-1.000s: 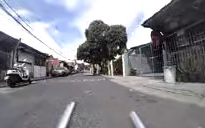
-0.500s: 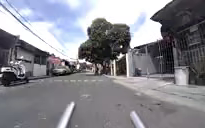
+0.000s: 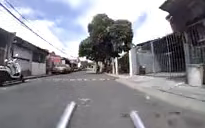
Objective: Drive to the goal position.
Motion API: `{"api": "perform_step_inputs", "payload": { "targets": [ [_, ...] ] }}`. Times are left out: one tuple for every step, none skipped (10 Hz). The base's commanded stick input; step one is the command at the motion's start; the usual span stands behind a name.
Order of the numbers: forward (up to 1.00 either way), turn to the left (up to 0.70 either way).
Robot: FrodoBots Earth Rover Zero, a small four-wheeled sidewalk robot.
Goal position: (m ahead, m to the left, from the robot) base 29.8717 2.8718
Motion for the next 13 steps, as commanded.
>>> {"api": "perform_step_inputs", "payload": {
  "targets": [
    [1.0, 0.0],
    [1.0, 0.0],
    [1.0, -0.3],
    [1.0, -0.4],
    [1.0, -0.4],
    [1.0, -0.4],
    [1.0, -0.2],
    [1.0, 0.0],
    [1.0, 0.0],
    [1.0, 0.0],
    [1.0, 0.0],
    [1.0, 0.0],
    [1.0, 0.0]
  ]
}}
